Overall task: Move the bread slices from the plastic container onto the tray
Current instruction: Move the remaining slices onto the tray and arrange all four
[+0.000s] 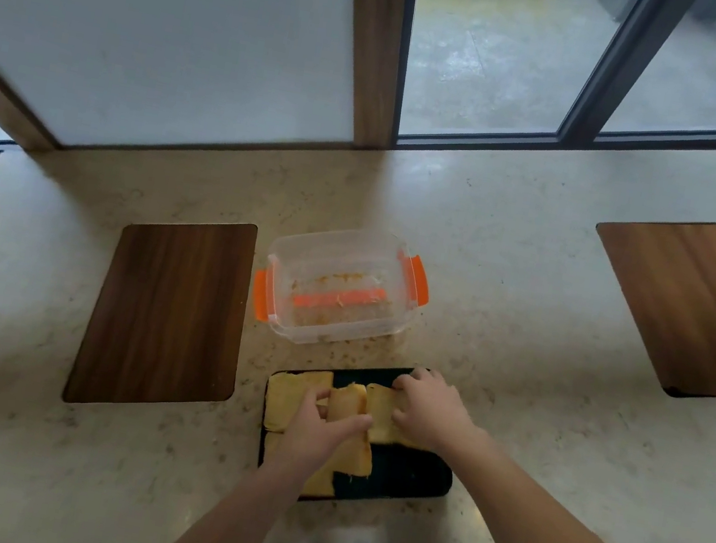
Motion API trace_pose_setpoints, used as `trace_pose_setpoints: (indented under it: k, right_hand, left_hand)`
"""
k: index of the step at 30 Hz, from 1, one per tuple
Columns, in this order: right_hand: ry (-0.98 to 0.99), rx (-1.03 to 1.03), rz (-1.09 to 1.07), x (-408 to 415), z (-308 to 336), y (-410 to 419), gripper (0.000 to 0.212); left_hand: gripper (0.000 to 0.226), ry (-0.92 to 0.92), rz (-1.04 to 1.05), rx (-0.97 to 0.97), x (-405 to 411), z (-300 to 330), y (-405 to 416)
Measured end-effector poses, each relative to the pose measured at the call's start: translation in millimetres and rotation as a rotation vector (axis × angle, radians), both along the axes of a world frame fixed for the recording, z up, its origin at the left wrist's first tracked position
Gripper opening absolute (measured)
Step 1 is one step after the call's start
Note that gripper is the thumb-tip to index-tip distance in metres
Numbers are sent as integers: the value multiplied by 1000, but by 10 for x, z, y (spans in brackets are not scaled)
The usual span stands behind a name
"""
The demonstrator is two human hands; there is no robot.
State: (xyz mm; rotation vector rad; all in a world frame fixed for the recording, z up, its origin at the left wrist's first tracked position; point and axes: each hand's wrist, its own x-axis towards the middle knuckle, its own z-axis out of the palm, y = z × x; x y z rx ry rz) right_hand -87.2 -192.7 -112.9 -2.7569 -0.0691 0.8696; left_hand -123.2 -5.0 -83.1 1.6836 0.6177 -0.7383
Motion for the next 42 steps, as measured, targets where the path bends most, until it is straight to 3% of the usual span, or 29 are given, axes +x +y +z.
trace_pose_setpoints:
  k: [6, 18, 26, 29, 31, 34, 38, 42]
  right_hand:
    - [-137, -27, 50, -550, -156, -18, 78]
    - [-239, -119, 58, -428, -300, -57, 64]
    - [-193, -143, 54, -323, -200, -28, 60]
    - [-204, 18, -74, -384, -143, -3, 62]
    - [-85, 341, -261, -468, -19, -11, 60]
    - [170, 752, -485, -666, 229, -31, 49]
    - [21, 828, -656, -868, 229, -46, 19]
    - [-83, 712, -777, -912, 77, -113, 10]
  left_hand:
    - [87, 29, 15, 37, 8, -58, 2]
    - [93, 67, 32, 22, 98, -98, -7]
    - [113, 85, 50, 30, 139, -58, -52]
    - [111, 83, 101, -6, 155, -52, -83]
    - [104, 95, 148, -87, 168, -42, -109]
    - [72, 155, 242, -263, 176, -26, -179]
    - [66, 244, 290, -361, 177, 9, -321]
    - [69, 280, 39, -148, 124, 4, -386]
